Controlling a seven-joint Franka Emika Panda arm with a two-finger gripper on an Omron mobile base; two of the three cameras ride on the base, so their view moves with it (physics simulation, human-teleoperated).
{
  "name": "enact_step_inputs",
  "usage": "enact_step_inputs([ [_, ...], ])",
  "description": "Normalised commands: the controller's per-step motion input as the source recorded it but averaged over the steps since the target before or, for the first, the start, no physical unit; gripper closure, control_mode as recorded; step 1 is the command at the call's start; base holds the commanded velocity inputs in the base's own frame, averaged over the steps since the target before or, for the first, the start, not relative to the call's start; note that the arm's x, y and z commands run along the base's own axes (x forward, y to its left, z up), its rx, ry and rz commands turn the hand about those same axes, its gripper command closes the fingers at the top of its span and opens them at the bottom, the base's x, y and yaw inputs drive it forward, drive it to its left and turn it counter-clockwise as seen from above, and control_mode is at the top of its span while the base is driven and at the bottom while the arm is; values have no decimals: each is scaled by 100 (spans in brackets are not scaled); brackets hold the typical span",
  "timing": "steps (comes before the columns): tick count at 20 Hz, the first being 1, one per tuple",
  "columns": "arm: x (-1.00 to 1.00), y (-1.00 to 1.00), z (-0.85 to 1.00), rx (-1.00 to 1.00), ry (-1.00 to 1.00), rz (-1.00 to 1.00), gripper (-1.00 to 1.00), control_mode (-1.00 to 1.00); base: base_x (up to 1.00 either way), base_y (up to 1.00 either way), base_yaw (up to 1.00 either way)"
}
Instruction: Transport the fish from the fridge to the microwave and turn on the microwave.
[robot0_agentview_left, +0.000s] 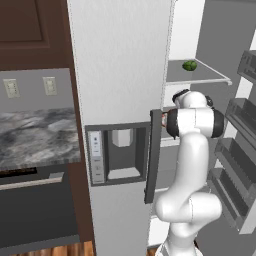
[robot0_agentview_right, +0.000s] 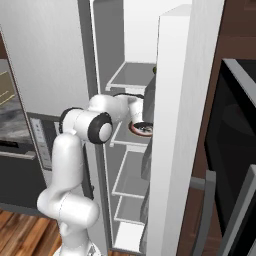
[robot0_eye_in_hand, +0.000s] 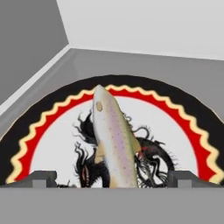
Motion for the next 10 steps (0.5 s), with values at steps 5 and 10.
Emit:
enact_step_inputs([
  [5, 17, -6, -12, 1, 0, 1, -100, -100, 0, 0, 0],
  [10, 21, -1, -14, 0, 0, 1, -100, -100, 0, 0, 0],
])
